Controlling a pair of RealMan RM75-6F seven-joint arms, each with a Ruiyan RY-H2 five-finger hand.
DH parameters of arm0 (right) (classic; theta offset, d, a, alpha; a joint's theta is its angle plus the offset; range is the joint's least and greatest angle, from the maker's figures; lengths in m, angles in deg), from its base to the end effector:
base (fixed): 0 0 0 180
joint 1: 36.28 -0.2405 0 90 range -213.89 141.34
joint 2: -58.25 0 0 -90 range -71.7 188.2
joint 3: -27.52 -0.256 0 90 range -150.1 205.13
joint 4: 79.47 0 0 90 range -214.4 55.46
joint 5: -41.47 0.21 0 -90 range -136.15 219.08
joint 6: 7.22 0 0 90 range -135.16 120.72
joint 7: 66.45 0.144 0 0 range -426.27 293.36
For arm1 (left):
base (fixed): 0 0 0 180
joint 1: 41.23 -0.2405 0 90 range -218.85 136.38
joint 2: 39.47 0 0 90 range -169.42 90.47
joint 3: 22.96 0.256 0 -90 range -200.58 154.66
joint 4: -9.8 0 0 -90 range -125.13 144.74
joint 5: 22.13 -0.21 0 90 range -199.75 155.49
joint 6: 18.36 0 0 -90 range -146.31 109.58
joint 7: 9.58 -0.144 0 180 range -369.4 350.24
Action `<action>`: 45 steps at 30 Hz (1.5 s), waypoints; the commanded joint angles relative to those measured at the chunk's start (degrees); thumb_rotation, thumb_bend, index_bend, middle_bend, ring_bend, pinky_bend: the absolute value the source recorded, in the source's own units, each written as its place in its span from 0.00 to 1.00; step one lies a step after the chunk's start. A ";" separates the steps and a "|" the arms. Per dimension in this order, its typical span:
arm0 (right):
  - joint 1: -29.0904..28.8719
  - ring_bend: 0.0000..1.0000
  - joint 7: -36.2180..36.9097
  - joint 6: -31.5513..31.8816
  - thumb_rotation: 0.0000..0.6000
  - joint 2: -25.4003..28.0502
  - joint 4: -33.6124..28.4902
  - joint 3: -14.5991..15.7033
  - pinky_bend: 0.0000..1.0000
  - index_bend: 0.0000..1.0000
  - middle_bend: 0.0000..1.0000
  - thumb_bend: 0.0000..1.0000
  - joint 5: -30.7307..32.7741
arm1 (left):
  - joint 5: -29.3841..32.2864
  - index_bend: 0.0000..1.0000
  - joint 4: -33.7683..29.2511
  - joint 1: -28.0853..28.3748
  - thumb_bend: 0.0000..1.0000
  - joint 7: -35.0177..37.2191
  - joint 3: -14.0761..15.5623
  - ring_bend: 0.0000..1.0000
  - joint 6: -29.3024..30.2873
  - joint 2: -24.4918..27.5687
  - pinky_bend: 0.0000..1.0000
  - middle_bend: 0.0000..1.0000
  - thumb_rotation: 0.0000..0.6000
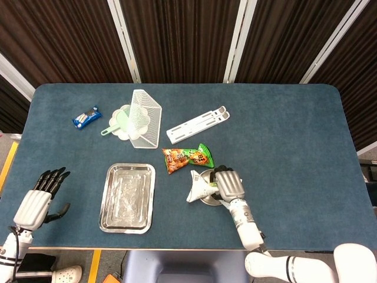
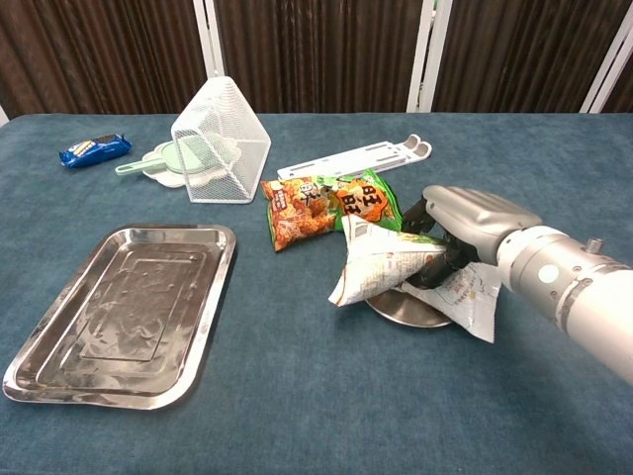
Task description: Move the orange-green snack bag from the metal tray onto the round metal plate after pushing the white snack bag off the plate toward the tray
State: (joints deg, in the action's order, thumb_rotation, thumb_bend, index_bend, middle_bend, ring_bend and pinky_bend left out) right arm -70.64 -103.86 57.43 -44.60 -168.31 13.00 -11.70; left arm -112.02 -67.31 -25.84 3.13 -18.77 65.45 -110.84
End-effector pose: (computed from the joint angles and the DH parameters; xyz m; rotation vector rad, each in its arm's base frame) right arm -0.1349 -0.2964 -0.0644 1.6668 -1.1370 0.8624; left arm -0.3172 0.2187 0.1208 -1.6001 -0.9254 -1.0266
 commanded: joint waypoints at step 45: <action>-5.71 0.00 -1.42 -1.47 1.00 12.85 -15.20 -1.13 0.05 0.00 0.13 0.32 1.12 | 0.31 0.00 1.31 -1.85 0.37 -1.66 -3.90 0.00 -1.61 -0.73 0.03 0.00 1.00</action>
State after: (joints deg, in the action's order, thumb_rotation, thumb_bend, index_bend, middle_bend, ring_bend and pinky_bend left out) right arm -75.16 -105.42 56.58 -32.19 -184.90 13.16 -12.48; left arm -111.73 -66.04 -27.71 1.51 -22.65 63.88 -111.52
